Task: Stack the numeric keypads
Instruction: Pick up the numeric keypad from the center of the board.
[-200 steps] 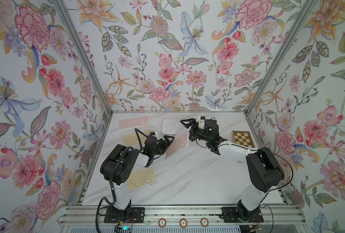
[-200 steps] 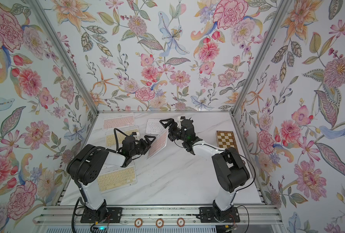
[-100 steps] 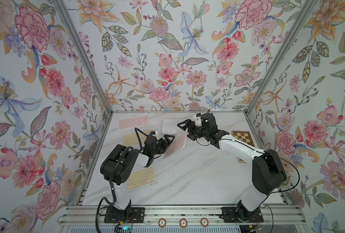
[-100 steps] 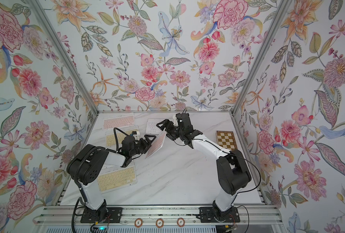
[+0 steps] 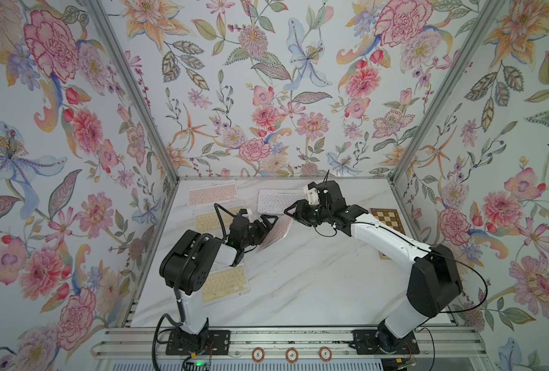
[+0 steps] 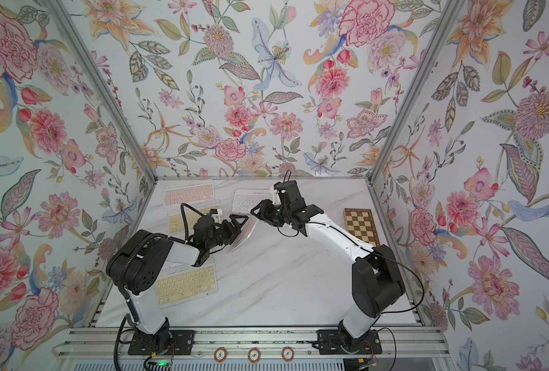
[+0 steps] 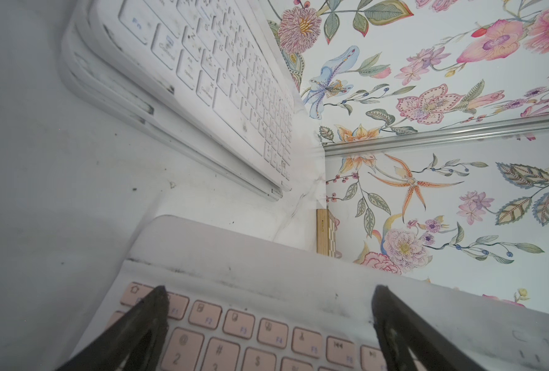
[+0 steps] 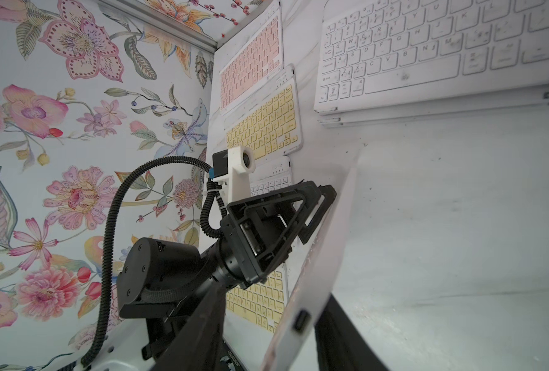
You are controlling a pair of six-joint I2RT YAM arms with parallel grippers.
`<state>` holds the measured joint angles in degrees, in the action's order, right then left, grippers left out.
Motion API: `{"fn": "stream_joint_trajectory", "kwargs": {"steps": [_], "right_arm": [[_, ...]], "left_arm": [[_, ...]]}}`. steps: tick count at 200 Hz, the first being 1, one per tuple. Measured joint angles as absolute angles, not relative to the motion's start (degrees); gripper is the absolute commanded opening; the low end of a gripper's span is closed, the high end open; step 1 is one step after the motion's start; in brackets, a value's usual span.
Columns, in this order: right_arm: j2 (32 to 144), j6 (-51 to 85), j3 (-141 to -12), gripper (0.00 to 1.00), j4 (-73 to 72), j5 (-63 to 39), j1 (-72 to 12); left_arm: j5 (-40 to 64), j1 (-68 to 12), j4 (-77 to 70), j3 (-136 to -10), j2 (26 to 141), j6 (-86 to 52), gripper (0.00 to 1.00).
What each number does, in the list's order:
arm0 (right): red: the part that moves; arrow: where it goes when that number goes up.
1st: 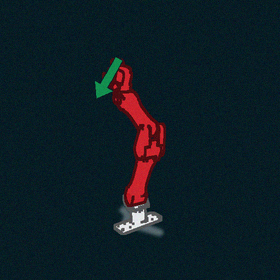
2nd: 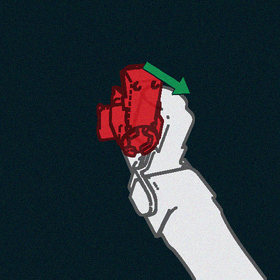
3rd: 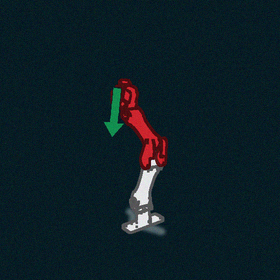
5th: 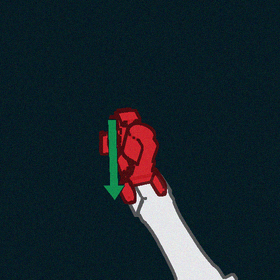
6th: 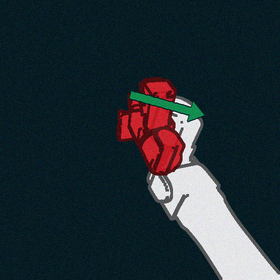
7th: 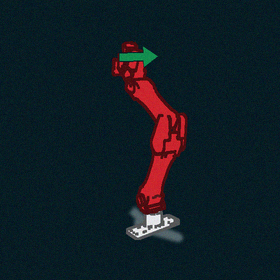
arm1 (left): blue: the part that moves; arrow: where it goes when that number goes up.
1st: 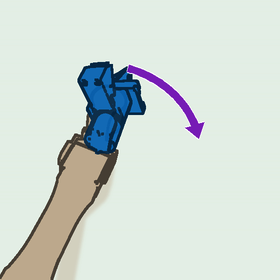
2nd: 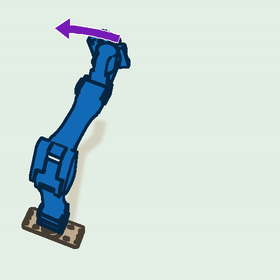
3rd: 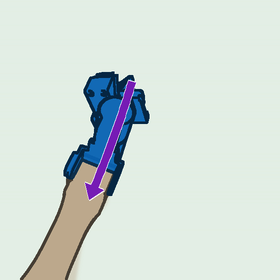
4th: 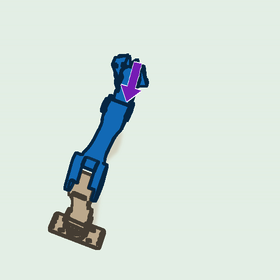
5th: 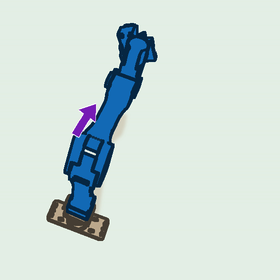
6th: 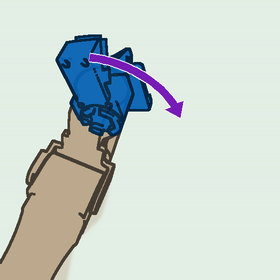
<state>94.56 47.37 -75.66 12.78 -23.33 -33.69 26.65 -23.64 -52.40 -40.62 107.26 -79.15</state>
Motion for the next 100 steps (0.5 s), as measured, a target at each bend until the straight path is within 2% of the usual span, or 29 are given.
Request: {"fn": "stream_joint_trajectory", "kwargs": {"steps": [24, 38, 52, 77, 100], "right_arm": [[94.5, 44.3, -75.7, 0.35, 15.1, -21.6, -33.7], [94.5, 42.7, -75.7, 0.25, 16.4, -21.2, -33.5], [94.3, 41.1, -75.7, 0.2, 17.3, -21.0, -33.1], [93.8, 38.6, -75.7, 0.12, 18.6, -21.0, -31.6], [93.4, 36.6, -75.8, 0.1, 18.9, -22.5, -29.6]], "left_arm": [[26.7, -23.6, -52.2, -40.6, 107.2, -79.1, 0.99], [26.8, -23.2, -51.2, -40.7, 106.9, -78.8, 0.99], [26.9, -22.7, -49.1, -41.3, 106.1, -78.2, 0.99], [27.3, -21.3, -45.3, -43.5, 103.7, -76.7, 0.99], [28.4, -20.3, -41.8, -46.6, 101.1, -74.7, 0.99]]}}
